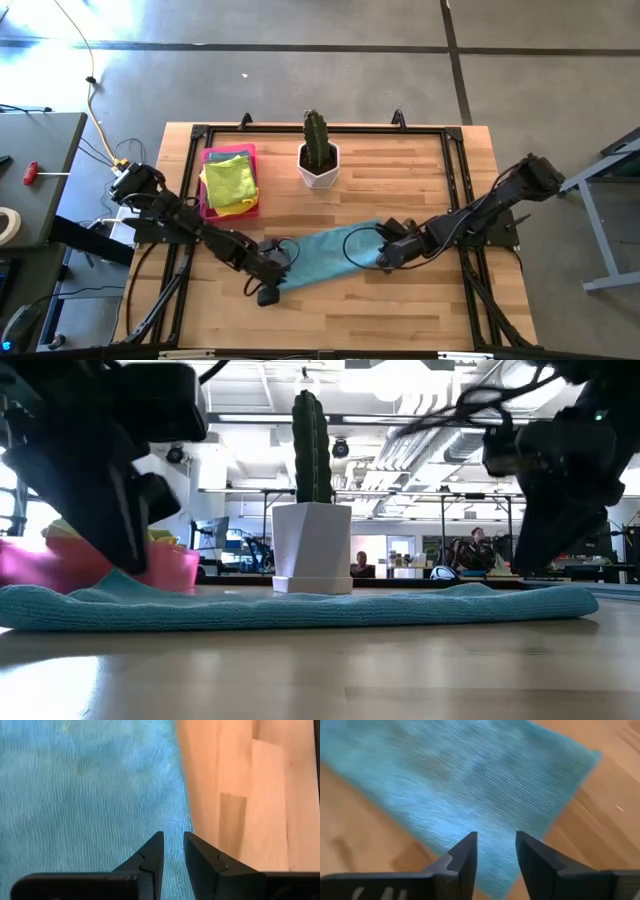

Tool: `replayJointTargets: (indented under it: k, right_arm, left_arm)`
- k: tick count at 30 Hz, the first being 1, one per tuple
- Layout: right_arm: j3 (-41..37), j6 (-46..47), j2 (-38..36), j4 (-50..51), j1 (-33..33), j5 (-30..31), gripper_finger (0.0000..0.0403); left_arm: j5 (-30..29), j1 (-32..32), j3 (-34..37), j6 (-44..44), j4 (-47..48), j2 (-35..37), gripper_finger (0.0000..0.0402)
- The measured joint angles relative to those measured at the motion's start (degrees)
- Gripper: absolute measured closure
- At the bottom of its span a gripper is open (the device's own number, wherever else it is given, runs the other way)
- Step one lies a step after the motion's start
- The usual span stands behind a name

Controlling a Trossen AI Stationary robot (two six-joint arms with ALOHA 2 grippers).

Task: Fold microfiber towels
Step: Fold the blue towel

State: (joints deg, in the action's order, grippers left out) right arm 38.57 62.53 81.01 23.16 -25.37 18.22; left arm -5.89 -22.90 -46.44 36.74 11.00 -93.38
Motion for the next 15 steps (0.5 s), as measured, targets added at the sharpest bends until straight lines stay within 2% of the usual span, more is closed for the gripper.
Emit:
replayJointTargets:
  k: [4, 9, 15]
  right_arm:
    - [0.0, 0.6, 0.0, 5.3, 2.8, -2.3, 0.0245]
    - [0.0, 1.8, 0.0, 9.8, 8.4, -4.6, 0.0208]
    - [-3.3, -1.4, 0.0, -1.2, 13.1, -9.7, 0.0190]
  left_arm:
    - [-0.1, 0.0, -0.5, -3.1, 0.7, 0.0, 0.0337]
    - [-0.3, 0.9, -0.5, -2.6, 4.3, 0.0, 0.0337]
    - [-1.4, 1.2, -0.5, -1.1, 7.4, 0.0, 0.0337]
